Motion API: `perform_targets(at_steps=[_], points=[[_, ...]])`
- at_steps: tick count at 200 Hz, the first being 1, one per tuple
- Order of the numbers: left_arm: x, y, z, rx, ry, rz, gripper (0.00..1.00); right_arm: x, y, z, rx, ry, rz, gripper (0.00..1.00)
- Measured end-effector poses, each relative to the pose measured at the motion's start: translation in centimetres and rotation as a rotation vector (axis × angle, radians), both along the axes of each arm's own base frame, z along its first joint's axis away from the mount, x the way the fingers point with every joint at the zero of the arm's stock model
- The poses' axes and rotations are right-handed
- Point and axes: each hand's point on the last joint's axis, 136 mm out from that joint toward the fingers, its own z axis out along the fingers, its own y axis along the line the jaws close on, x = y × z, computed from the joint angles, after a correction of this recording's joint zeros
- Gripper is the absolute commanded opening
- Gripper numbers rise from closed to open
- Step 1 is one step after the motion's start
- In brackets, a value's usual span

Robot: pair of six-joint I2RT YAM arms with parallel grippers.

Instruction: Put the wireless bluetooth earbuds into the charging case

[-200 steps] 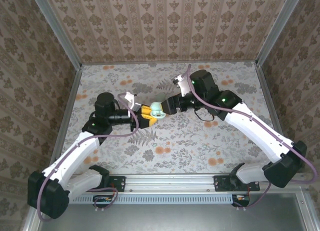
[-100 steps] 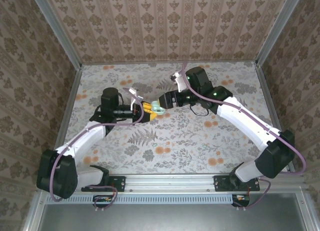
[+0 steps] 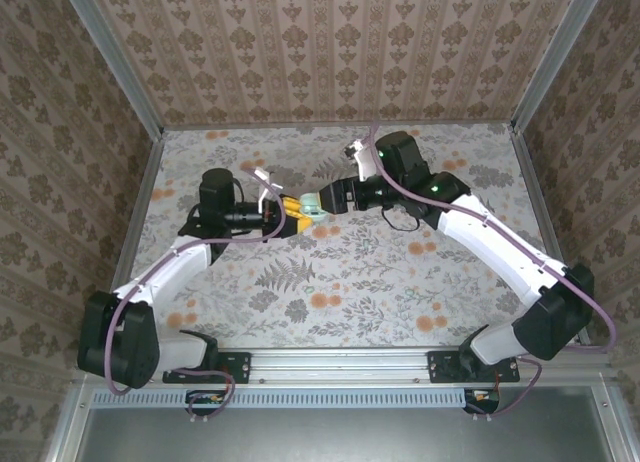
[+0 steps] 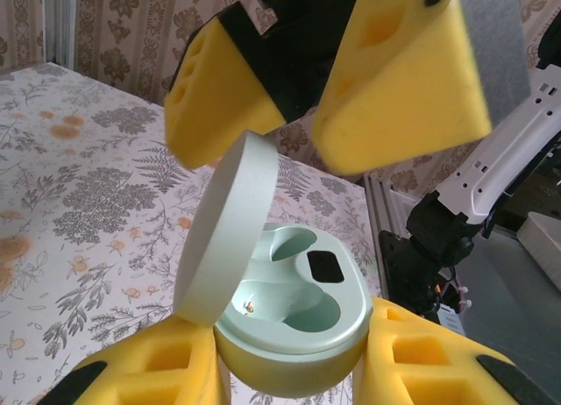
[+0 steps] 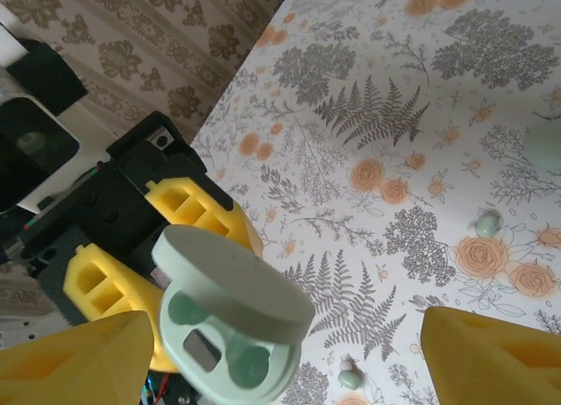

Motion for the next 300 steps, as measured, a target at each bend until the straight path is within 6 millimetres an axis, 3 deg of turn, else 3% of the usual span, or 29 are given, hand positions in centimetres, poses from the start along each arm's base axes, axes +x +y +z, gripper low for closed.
perform_targets(at_steps=[42, 65, 84, 111, 129, 181, 209, 234, 266, 300], points=[[0.5, 1.2, 0.9, -0.009, -0.024, 0.04, 0.06, -0.6, -2.6, 3.8, 0.054, -0.062, -0.107, 0.82], [0.9, 2.1, 1.4, -0.012, -0.036, 0.071, 0.06, -0.5, -3.8, 3.7, 0.055, -0.053, -0.181, 0.76], [1.0, 3.0, 1.9, -0.012, -0.037, 0.103, 0.06, -0.3, -4.4, 1.2, 0.029, 0.014, -0.244, 0.73], [1.0, 4.5, 2.8, -0.012, -0.045, 0.156, 0.06, -0.4, -4.4, -4.4, -0.069, 0.136, -0.311, 0.71], [0.7, 5.4, 3.4, -0.013, -0.054, 0.184, 0.06, -1.2, -3.1, -8.0, -0.133, 0.205, -0.306, 0.67], [-0.4, 6.8, 4.5, -0.01, -0.071, 0.229, 0.06, -5.0, 1.6, -17.5, -0.275, 0.408, -0.234, 0.44], [-0.7, 7.3, 4.8, -0.008, -0.079, 0.244, 0.06, -7.3, 5.3, -20.3, -0.272, 0.474, -0.175, 0.34], [-0.9, 7.5, 4.7, -0.006, -0.076, 0.249, 0.06, -9.2, 7.7, -22.6, -0.269, 0.546, -0.132, 0.32], [-1.2, 7.5, 4.4, -0.002, -0.06, 0.251, 0.06, -10.6, 9.0, -24.3, -0.26, 0.614, -0.114, 0.3], [-1.2, 7.7, 4.4, -0.002, -0.062, 0.256, 0.06, -11.3, 9.1, -24.7, -0.254, 0.654, -0.118, 0.29]])
